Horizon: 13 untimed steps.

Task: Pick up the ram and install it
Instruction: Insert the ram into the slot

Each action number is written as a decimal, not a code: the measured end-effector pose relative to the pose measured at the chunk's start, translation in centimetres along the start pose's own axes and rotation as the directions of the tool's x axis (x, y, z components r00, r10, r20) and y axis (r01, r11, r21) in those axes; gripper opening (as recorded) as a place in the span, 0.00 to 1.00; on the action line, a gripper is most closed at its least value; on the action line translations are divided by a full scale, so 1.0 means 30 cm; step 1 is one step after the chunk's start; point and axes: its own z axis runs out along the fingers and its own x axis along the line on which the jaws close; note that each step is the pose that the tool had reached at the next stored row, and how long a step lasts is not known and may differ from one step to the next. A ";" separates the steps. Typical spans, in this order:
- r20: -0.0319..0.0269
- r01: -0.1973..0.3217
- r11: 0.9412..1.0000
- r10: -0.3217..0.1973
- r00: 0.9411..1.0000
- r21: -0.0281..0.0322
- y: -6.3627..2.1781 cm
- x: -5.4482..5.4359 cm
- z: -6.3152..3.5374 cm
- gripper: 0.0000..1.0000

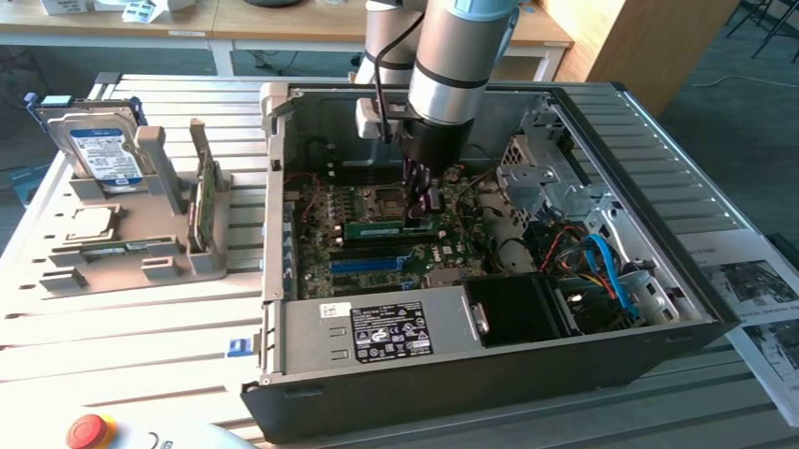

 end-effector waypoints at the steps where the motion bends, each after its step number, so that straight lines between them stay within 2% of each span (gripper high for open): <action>1: -0.001 0.000 1.000 0.000 1.000 0.001 0.000 0.000 0.000 0.12; 4: -0.003 0.000 1.000 0.000 1.000 0.001 0.000 0.000 0.000 0.12; 13: -0.002 -0.001 1.000 0.001 1.000 0.003 0.001 0.000 0.000 0.12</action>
